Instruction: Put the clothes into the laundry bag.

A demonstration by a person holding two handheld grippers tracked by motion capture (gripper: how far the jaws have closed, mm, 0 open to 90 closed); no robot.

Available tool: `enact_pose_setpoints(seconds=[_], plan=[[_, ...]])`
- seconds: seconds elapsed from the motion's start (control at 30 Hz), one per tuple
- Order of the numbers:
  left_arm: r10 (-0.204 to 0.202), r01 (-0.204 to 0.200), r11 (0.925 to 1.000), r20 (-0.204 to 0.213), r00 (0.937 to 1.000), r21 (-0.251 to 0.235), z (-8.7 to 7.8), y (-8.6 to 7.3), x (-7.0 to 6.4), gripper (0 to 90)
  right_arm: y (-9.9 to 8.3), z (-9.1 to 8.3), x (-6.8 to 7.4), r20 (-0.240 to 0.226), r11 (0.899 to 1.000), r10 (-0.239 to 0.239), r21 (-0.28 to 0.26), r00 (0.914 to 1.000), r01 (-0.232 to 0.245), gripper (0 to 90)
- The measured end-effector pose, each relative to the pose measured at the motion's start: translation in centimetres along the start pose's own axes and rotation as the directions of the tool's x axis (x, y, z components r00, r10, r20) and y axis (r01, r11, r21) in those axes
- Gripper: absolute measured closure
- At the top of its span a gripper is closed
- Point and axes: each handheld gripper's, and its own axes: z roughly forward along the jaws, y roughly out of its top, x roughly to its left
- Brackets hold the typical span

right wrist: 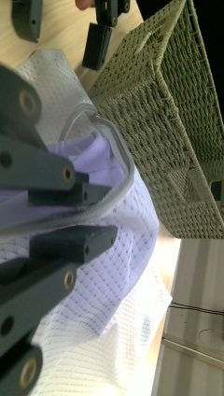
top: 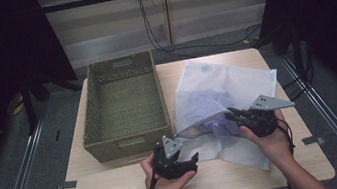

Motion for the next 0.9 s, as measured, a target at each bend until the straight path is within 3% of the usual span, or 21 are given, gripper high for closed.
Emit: enact_pose_setpoints(seconds=[0.07, 0.1, 0.17, 0.2, 0.27, 0.33, 0.37, 0.4, 0.43, 0.53, 0.57, 0.67, 0.7, 0.73, 0.77, 0.8, 0.87, 0.9], plan=[[-0.047, 0.047, 0.9989, 0.004, 0.9989, 0.006, 0.8, -0.4, 0.2, 18.2, 0.0, 0.1, 0.2, -0.008, 1.000, -0.015, -0.003, 0.9999, 0.015, 86.7], [-0.049, 0.049, 0.9986, 0.005, 0.9988, 0.020, 1.1, -0.5, 0.1, 18.3, 0.1, 0.1, 0.4, -0.015, 1.000, -0.025, -0.006, 0.9996, 0.025, 86.9], [-0.040, 0.040, 0.9978, 0.004, 0.9992, 0.053, 2.0, -0.4, -0.1, 18.6, 0.2, 0.0, 0.7, -0.019, 0.999, -0.040, -0.010, 0.9990, 0.039, 87.0], [-0.009, 0.009, 0.9959, 0.002, 1.0000, 0.090, 2.3, -0.3, -0.1, 20.9, 0.3, -0.2, 0.8, -0.016, 0.999, -0.043, -0.018, 0.9989, 0.043, 86.7], [0.006, -0.005, 0.9927, -0.012, 0.9999, 0.121, 2.8, -0.3, -0.3, 22.0, 0.3, -0.3, 0.8, -0.019, 0.999, -0.041, -0.021, 0.9990, 0.041, 86.6], [0.006, -0.002, 0.9927, -0.030, 0.9995, 0.120, 3.3, -0.2, -0.7, 34.4, 0.2, -0.5, 0.6, -0.037, 0.999, -0.042, -0.022, 0.9984, 0.042, 86.7], [-0.002, 0.007, 0.9914, -0.043, 0.9991, 0.130, 3.7, -0.2, -0.9, 34.4, 0.2, -0.5, 0.6, -0.037, 0.999, -0.042, -0.022, 0.9984, 0.042, 86.7], [0.020, -0.011, 0.9910, -0.065, 0.9977, 0.133, 3.8, -0.1, -1.0, 44.7, 0.2, -0.5, 0.6, -0.040, 0.999, -0.044, -0.025, 0.9982, 0.043, 86.6], [0.023, -0.013, 0.9913, -0.074, 0.9970, 0.131, 4.0, 0.0, -1.1, 44.7, 0.2, -0.5, 0.6, -0.040, 0.999, -0.044, -0.025, 0.9982, 0.043, 86.6], [0.034, -0.023, 0.9886, -0.074, 0.9967, 0.149, 4.3, 0.5, -0.8, 58.4, 0.3, -0.6, 1.0, -0.046, 0.998, -0.054, -0.029, 0.9975, 0.053, 86.6], [0.024, -0.014, 0.9908, -0.075, 0.9969, 0.134, 4.5, 0.5, -0.8, 64.6, 0.3, -0.6, 1.1, -0.047, 0.998, -0.062, -0.035, 0.9970, 0.060, 86.6], [0.021, -0.017, 0.9915, -0.027, 0.9994, 0.129, 4.7, 0.6, -0.6, 84.9, 0.6, -0.7, 1.5, -0.063, 0.997, -0.070, -0.048, 0.9956, 0.067, 87.0], [0.008, -0.009, 0.9921, 0.004, 1.0000, 0.125, 4.7, 0.6, -0.6, 88.8, 0.6, -0.6, 1.7, -0.089, 0.996, -0.082, -0.049, 0.9926, 0.078, 86.9], [0.008, -0.009, 0.9921, 0.004, 1.0000, 0.125, 4.7, 0.6, -0.6, 89.2, 0.6, -0.6, 1.7, -0.089, 0.996, -0.082, -0.049, 0.9926, 0.078, 86.9], [0.007, -0.012, 0.9915, 0.041, 0.9991, 0.130, 4.6, 0.5, -0.4, 89.2, 0.6, -0.5, 1.9, -0.099, 0.995, -0.097, -0.049, 0.9903, 0.093, 86.8], [-0.019, 0.012, 0.9926, 0.060, 0.9980, 0.121, 4.6, 0.4, -0.4, 89.4, 0.5, -0.4, 2.1, -0.112, 0.992, -0.121, -0.041, 0.9864, 0.117, 86.7], [-0.016, 0.001, 0.9917, 0.115, 0.9933, 0.129, 4.6, 0.3, -0.2, 89.6, 0.2, 0.1, 2.5, -0.163, 0.989, -0.148, -0.015, 0.9755, 0.147, 87.4], [-0.019, 0.003, 0.9915, 0.119, 0.9928, 0.130, 4.5, 0.3, -0.2, 89.7, -0.2, 0.7, 2.8, -0.206, 0.987, -0.151, 0.026, 0.9669, 0.159, 87.5]])
